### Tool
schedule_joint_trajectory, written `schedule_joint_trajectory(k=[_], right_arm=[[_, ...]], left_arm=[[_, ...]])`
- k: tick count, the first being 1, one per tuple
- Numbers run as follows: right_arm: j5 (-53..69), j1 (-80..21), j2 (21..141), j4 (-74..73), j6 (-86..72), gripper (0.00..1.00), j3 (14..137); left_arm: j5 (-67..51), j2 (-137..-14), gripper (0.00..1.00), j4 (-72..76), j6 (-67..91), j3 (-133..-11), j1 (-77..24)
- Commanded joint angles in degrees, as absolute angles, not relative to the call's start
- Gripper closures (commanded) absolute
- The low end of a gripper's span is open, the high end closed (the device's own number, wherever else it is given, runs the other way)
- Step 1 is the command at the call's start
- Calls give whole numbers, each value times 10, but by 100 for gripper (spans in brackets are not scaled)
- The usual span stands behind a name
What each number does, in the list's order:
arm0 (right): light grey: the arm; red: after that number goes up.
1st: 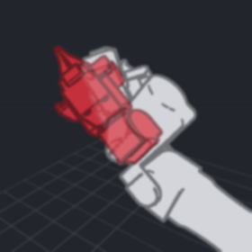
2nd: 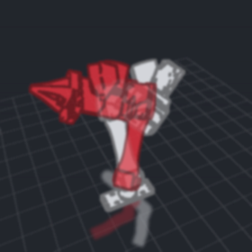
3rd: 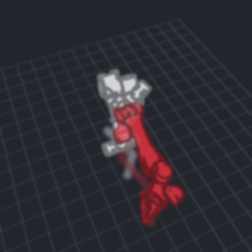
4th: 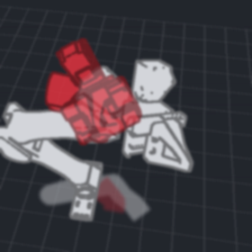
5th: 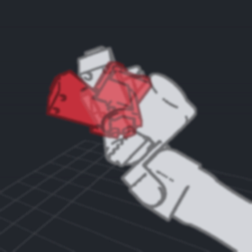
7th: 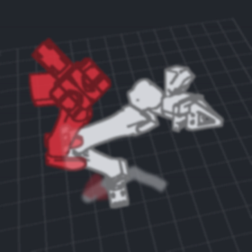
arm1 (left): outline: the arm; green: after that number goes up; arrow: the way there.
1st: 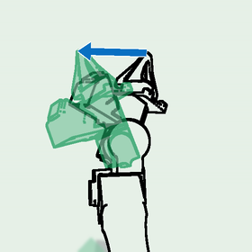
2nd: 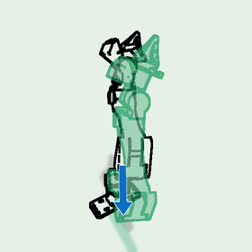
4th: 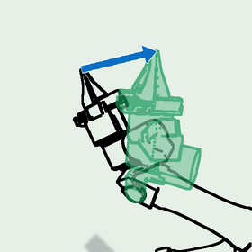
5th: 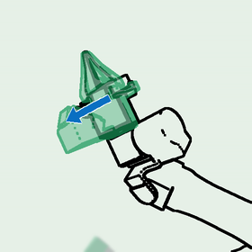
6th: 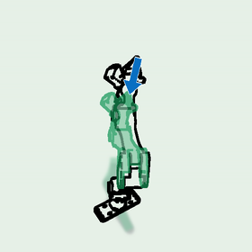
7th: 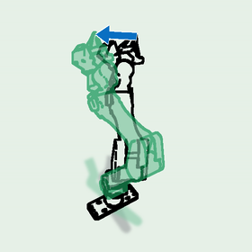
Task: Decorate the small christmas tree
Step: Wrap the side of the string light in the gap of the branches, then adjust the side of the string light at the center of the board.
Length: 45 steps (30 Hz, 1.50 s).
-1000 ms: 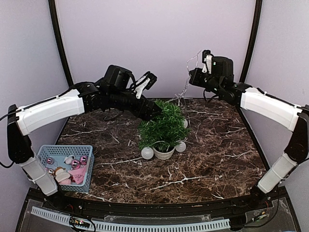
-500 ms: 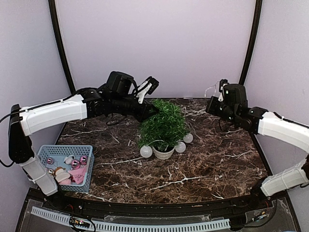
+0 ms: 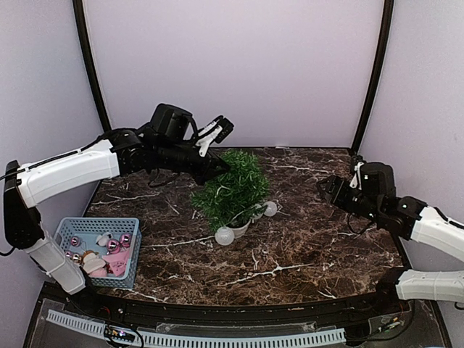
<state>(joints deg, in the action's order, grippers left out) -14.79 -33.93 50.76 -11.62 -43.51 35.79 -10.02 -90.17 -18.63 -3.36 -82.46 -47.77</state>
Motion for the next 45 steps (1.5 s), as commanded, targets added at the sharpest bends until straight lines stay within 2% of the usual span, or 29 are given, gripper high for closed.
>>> schedule_joint_trajectory(k=[1,6,13,22,31,38,40,41,42,44,45], right_arm=[[-66,-306,517,-63,-438,16,322],[-8,-288,657,-6,-376,18,345],[144,-290,825,78,-243,22,433],[218,-293,1012,66,-98,28,588],[177,-322,1168,3,-30,27,747],[163,-343,1254,-33,11,32,846],[163,-348,1273,-37,16,38,868],[164,-349,1279,-38,17,46,876],[165,-350,1282,-35,13,57,879],[140,-347,1264,-6,-16,94,858],[116,-342,1241,21,-39,100,840]], left_arm=[[-128,-846,100,-213,-61,-830,-459],[-165,-823,100,-223,-51,-807,-439],[-194,-801,100,-221,-42,-775,-416],[-216,-787,100,-224,-39,-752,-401],[-221,-782,100,-227,-39,-738,-390],[-223,-780,100,-229,-39,-738,-387],[-223,-779,100,-226,-38,-738,-387],[-221,-778,100,-225,-37,-737,-387],[-217,-777,100,-221,-35,-735,-387],[-201,-772,100,-213,-30,-729,-387],[-192,-767,100,-210,-28,-726,-387]])
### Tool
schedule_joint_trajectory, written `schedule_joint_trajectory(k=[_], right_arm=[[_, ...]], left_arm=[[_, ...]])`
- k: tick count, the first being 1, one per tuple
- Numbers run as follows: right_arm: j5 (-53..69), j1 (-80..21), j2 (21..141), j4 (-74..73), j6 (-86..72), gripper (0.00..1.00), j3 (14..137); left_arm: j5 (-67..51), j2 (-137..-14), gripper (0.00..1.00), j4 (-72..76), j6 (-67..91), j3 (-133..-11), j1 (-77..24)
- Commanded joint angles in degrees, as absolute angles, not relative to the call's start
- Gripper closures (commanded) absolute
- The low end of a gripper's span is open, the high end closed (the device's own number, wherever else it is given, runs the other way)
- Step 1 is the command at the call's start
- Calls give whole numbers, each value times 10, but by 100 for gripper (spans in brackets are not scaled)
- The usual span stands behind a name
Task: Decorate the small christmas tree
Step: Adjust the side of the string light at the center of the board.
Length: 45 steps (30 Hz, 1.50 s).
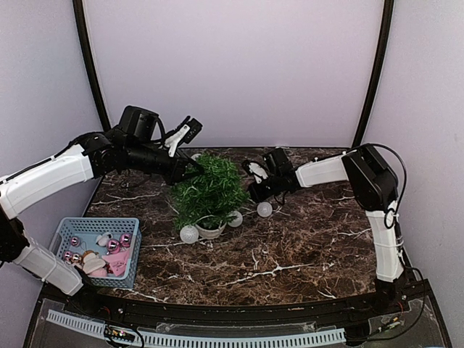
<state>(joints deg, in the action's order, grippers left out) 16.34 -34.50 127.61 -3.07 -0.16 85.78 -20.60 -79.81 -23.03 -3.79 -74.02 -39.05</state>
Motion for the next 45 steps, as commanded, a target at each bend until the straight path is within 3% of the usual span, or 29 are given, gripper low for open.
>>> schedule_joint_trajectory(k=[1,4,9,14,19,26,39,42,44,45], right_arm=[[90,-334,1212,37,-60,100,815],[38,-289,1103,62,-117,100,736],[-83,-247,909,-39,-126,100,659],[-202,-230,740,-169,-153,100,638],[-221,-227,596,-266,-192,100,655],[-111,-227,502,-294,-237,100,665],[201,-227,445,-124,-360,100,441],[234,-229,442,-102,-373,100,418],[238,-229,438,-101,-376,100,408],[239,-230,438,-99,-378,100,403]], left_arm=[[-172,-765,100,-206,-24,-721,-385],[-141,-749,100,-199,-14,-705,-383],[-120,-733,100,-180,15,-680,-373],[-106,-736,100,-165,36,-674,-361],[-100,-753,100,-154,46,-677,-356],[-128,-778,100,-128,46,-684,-354],[-86,-769,100,-126,51,-665,-354],[-93,-765,94,-130,47,-666,-355],[-114,-761,85,-130,41,-665,-354],[-122,-760,76,-130,39,-665,-354]])
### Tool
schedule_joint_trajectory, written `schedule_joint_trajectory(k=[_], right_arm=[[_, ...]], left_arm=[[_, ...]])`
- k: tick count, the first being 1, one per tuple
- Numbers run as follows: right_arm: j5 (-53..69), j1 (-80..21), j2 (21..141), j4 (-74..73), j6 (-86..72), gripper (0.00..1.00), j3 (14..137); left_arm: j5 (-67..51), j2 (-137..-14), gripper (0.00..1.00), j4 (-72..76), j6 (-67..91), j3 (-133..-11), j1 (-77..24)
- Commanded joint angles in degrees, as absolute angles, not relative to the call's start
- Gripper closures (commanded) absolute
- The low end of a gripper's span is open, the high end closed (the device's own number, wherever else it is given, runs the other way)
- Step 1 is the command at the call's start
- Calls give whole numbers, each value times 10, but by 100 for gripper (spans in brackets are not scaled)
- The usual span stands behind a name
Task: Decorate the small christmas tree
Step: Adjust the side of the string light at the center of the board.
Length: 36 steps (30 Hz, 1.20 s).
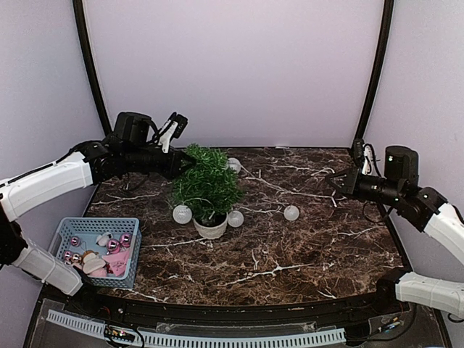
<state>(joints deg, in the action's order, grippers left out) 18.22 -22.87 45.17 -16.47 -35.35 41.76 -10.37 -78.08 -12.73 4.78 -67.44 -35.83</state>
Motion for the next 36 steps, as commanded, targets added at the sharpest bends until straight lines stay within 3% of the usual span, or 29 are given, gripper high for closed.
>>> schedule_joint_trajectory(k=[1,4,14,18,20,24,30,36], right_arm=[[242,-230,438,-97,-380,100,399],[248,-233,441,-82,-390,100,387],[241,-257,470,-35,-402,100,379],[233,-270,476,-28,-405,100,378],[224,-273,473,-25,-409,100,378],[220,-276,465,-17,-421,100,380],[222,-279,460,-12,-430,100,386],[223,-279,458,-13,-433,100,395]], left_arm=[[-123,-755,72,-132,38,-666,-354],[-118,-736,54,-136,31,-667,-354],[-115,-688,27,-186,13,-728,-355],[-81,-705,26,-229,13,-796,-383],[-3,-727,27,-246,7,-830,-429],[44,-783,34,-250,23,-876,-515],[13,-865,40,-190,-16,-874,-606],[-52,-965,41,-154,-8,-903,-628]])
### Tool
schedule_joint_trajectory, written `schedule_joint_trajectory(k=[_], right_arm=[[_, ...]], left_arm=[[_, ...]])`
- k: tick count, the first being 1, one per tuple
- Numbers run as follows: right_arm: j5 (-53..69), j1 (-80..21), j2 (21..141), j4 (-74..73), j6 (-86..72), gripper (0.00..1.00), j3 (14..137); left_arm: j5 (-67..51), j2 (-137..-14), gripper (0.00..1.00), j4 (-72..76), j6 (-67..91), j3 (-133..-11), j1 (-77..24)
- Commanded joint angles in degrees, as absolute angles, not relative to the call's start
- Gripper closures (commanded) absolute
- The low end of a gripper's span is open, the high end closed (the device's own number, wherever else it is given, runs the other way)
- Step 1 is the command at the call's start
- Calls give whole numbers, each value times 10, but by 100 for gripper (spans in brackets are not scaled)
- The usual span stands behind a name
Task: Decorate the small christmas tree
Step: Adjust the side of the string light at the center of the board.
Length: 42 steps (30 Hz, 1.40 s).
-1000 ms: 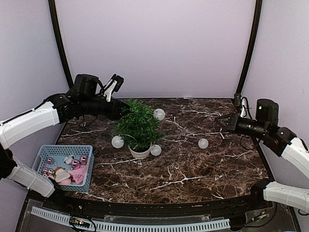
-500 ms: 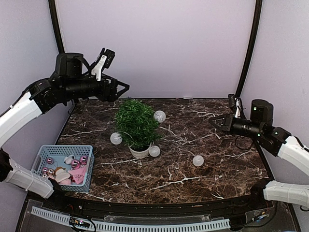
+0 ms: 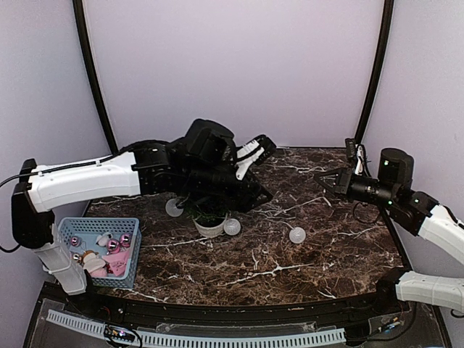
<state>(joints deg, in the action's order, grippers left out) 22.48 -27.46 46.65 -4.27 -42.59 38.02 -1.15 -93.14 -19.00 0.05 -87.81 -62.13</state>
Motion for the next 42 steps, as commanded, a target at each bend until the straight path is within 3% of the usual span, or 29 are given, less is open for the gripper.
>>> schedule_joint_trajectory(k=[1,12,14,17,19,24,26,28,30,33,37,42], right_arm=[[222,-279,459,-12,-434,100,395],[227,-280,460,-2,-441,100,394],[225,-280,461,-2,-442,100,394],[210,-280,465,-10,-439,100,393],[178,-280,470,-45,-436,100,397],[67,-280,483,-157,-445,100,400],[50,-279,485,-181,-448,89,399],[43,-280,487,-198,-447,71,401],[33,-279,488,-215,-438,47,409],[58,-280,488,-209,-403,29,424],[183,-282,498,-115,-373,20,424],[271,-312,555,13,-383,21,417]], left_arm=[[-57,-986,42,-152,-9,-913,-631],[-49,-1106,35,-184,-47,-988,-649],[-40,-1106,48,-187,-51,-985,-649],[-32,-1099,91,-193,-52,-984,-650],[-29,-1083,99,-188,-49,-972,-651],[-49,-1030,100,-173,-36,-946,-651],[-72,-1012,100,-187,-33,-942,-651],[-83,-997,100,-199,-36,-933,-651],[-85,-978,100,-203,-42,-911,-651],[-87,-950,100,-206,-50,-870,-651],[-86,-941,100,-225,-54,-848,-651],[-100,-939,100,-218,-51,-836,-651]])
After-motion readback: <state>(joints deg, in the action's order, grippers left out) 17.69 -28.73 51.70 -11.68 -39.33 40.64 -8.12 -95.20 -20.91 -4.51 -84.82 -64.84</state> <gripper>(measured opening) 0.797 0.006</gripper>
